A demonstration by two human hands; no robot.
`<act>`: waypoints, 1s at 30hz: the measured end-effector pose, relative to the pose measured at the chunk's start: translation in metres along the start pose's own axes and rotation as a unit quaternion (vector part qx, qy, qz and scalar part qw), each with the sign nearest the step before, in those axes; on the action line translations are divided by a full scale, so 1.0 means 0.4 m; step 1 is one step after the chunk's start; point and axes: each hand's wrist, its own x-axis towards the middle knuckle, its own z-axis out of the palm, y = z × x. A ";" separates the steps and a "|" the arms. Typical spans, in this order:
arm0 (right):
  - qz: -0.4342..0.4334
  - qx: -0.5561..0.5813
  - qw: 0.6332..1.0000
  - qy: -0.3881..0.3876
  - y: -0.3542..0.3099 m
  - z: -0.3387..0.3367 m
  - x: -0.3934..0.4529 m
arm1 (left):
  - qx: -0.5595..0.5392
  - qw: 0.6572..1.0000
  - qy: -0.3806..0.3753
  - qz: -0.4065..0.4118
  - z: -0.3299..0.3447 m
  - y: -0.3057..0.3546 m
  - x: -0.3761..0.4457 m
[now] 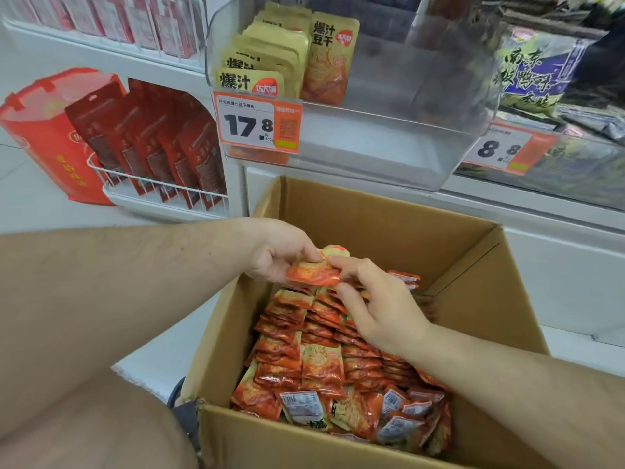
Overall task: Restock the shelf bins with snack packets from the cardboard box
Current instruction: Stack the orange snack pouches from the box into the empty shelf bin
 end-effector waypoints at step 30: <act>0.077 -0.152 0.980 0.101 -0.044 -0.221 0.011 | -0.030 0.994 0.008 0.109 0.008 0.019 -0.053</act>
